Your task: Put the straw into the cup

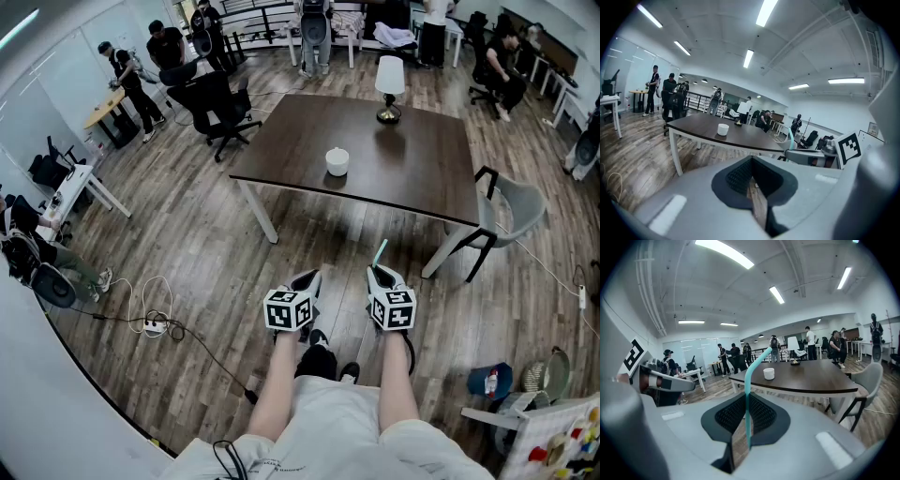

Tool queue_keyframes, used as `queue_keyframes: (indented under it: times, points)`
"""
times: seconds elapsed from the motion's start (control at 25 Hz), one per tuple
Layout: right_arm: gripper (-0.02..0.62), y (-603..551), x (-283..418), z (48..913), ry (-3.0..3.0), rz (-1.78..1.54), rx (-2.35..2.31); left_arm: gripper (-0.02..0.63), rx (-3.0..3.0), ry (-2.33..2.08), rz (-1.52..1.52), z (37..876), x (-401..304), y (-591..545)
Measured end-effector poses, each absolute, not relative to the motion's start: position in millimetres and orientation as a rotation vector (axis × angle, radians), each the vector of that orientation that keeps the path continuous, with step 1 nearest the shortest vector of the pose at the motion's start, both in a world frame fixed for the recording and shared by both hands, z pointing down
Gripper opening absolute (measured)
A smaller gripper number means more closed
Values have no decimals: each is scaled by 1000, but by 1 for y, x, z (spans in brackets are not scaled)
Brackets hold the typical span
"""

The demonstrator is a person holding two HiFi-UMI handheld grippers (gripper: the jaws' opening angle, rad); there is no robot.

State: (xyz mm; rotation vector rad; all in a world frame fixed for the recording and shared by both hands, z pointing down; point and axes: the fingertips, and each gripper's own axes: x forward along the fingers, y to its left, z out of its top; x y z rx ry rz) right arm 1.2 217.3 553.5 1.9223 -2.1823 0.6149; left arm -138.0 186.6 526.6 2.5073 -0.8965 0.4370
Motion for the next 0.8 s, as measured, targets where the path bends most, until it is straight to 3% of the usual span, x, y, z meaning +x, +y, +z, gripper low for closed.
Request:
queue_keyframes:
  times: [0.4,0.8]
  points:
    - [44,203,-8,548,-2188,576,1934,2,2539,-855,468,531,-131,173]
    - [51,159,38,533,-2168,612,1939,2,2593,-688,432,517,-63,122]
